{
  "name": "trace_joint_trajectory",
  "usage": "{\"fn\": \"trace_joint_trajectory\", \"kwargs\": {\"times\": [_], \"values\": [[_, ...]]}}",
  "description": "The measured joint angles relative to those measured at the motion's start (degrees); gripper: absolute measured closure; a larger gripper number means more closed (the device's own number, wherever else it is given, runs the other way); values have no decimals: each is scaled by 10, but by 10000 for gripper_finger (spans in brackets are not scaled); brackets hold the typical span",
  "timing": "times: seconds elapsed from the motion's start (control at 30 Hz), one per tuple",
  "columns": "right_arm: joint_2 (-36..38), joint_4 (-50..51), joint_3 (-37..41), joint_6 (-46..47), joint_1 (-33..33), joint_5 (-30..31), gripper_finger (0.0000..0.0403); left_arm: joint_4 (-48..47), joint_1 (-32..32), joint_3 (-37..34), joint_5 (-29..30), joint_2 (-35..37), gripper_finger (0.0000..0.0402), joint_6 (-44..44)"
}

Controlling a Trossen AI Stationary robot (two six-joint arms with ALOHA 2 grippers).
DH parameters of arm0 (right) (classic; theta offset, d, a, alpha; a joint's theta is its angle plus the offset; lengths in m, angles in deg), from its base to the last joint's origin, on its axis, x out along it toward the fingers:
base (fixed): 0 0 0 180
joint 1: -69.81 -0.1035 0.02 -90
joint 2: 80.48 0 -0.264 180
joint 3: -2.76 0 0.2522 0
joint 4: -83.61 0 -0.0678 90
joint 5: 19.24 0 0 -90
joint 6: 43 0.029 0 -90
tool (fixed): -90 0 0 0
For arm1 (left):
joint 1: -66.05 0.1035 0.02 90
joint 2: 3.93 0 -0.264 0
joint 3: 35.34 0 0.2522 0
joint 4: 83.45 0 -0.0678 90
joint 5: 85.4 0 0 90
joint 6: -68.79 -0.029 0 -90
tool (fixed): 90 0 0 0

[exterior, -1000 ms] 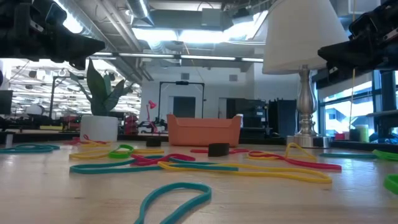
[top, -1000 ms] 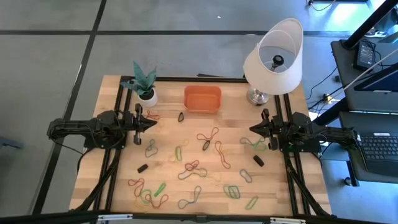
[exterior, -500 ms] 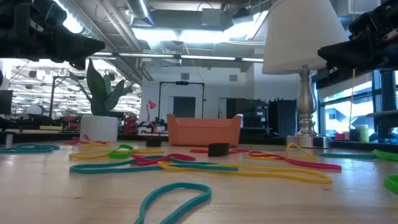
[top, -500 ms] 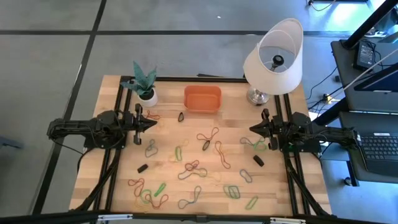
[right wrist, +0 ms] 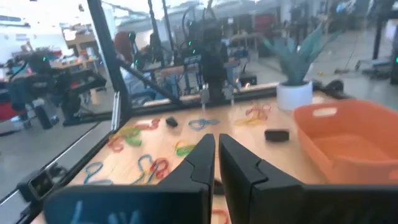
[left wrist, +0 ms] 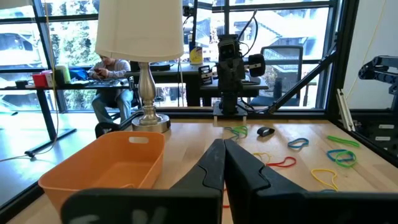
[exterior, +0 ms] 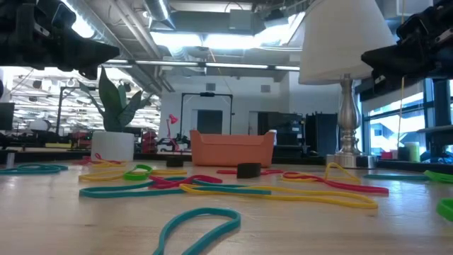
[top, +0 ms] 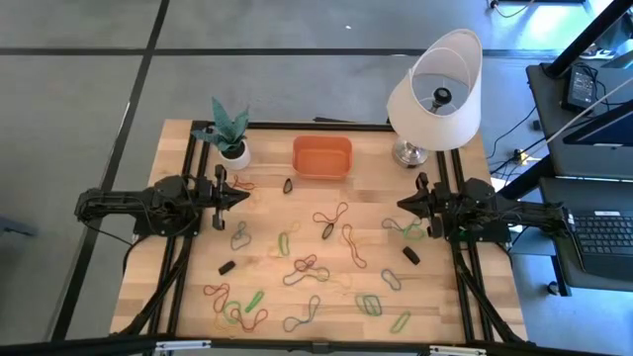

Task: Pick and place rubber bands into bin
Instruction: Put the blue rubber band into the bin

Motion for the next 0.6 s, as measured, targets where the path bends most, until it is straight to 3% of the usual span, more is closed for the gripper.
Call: {"fn": "trace_joint_trajectory", "kwargs": {"times": [0.2,0.4,0.6], "values": [[-37,-8,-57,-42,-15,-9,398,0,0,0,0,0,400,0],[-170,63,-202,-52,-54,125,401,0,0,0,0,0,400,0],[-390,219,-400,-19,-99,236,401,0,0,0,0,0,400,0]]}}
